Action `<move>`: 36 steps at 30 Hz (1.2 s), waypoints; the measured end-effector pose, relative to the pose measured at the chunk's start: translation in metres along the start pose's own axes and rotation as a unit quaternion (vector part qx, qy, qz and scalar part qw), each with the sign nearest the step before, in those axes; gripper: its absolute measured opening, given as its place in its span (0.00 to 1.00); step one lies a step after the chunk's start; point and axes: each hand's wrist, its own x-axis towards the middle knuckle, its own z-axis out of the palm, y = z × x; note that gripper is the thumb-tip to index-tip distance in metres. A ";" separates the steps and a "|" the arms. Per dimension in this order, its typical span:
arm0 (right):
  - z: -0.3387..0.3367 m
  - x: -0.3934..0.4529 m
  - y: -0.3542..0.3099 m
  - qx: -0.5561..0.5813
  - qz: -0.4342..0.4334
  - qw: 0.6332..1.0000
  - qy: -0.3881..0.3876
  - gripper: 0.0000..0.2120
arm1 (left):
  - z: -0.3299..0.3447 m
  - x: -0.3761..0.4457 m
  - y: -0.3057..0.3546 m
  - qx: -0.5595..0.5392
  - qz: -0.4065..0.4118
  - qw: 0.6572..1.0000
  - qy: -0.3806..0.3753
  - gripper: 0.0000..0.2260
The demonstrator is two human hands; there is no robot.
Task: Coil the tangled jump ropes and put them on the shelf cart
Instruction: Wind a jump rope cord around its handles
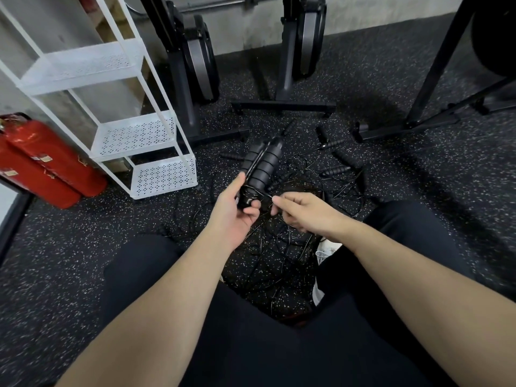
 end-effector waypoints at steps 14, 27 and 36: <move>-0.027 0.007 0.007 -0.150 0.067 0.986 0.021 0.25 | -0.013 -0.012 0.016 0.028 -0.076 0.993 -0.081 0.19; -0.039 -0.002 0.011 -0.126 0.006 0.992 -0.013 0.16 | -0.017 -0.018 0.018 0.309 -0.139 0.928 -0.153 0.18; -0.036 0.007 0.003 -0.157 0.045 0.987 -0.016 0.03 | -0.025 -0.015 0.017 0.472 -0.129 0.833 -0.259 0.12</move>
